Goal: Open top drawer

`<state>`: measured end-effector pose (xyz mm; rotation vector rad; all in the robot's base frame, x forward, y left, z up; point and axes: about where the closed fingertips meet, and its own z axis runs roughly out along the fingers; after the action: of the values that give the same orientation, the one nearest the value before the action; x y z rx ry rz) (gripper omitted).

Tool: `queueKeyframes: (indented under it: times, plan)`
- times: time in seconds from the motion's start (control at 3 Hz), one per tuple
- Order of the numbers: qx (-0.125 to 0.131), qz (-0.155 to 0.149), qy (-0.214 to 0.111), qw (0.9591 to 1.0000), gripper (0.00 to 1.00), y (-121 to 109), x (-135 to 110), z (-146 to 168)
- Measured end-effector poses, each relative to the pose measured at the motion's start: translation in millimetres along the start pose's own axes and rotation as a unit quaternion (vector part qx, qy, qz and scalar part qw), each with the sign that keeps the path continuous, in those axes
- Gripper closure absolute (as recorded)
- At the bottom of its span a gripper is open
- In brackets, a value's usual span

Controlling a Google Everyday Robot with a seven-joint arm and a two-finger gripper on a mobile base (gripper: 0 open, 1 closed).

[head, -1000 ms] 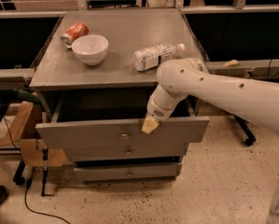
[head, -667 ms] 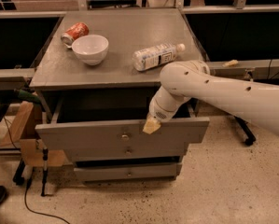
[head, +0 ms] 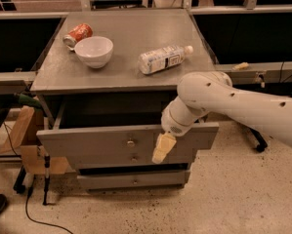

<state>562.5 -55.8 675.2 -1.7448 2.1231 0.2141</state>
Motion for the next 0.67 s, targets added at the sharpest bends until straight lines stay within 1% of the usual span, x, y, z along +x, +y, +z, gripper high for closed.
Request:
queueKeyframes:
  times: [0.33, 0.67]
  plan:
    - [-0.003, -0.015, 0.0, 0.9999, 0.0, 8.6, -0.7, -0.7]
    - [-0.009, -0.025, 0.006, 0.9996, 0.19, 15.1, 2.8, -0.3]
